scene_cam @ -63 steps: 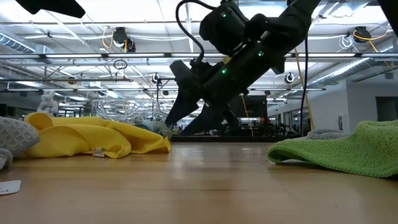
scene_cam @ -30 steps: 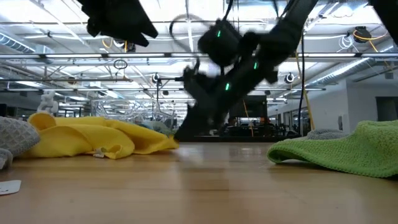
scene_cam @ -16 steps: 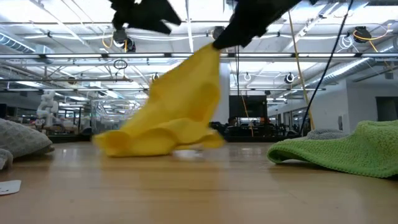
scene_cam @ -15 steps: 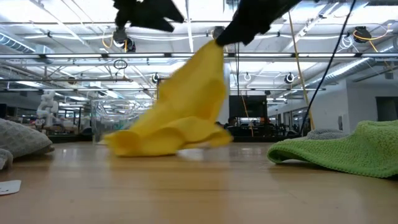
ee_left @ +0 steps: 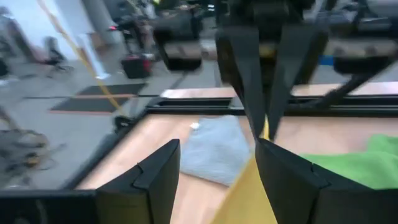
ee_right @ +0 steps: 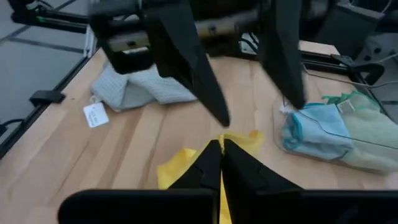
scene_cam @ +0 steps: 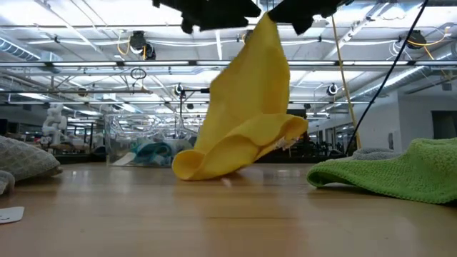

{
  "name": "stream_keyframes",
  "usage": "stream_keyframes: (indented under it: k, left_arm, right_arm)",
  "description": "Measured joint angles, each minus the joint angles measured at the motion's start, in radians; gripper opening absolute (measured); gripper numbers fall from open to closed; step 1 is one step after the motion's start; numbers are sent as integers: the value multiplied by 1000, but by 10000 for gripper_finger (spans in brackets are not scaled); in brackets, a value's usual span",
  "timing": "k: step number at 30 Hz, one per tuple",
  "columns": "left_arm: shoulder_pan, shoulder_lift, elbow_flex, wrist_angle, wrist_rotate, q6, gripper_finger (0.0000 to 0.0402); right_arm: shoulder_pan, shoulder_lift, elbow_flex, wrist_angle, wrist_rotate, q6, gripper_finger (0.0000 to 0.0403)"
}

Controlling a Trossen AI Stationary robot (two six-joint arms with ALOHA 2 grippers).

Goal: Fold microfiber towels
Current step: Fold the yellow microfiber cloth

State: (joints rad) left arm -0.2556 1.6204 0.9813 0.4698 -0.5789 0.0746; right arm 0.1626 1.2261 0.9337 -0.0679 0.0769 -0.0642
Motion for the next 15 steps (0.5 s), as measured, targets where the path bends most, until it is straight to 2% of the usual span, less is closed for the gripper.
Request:
stream_keyframes:
  k: [2,4,15]
  left_arm:
    - [17,13,0,-31,59,-35,212]
    - [29,32,0,-60,63,-79,212]
    - [48,33,0,-418,-57,-292,211]
  right_arm:
    - [9,-31,0,-33,0,-13,0]
    - [13,-63,0,-96,0,-16,0]
    - [12,-228,0,-199,83,-34,0]
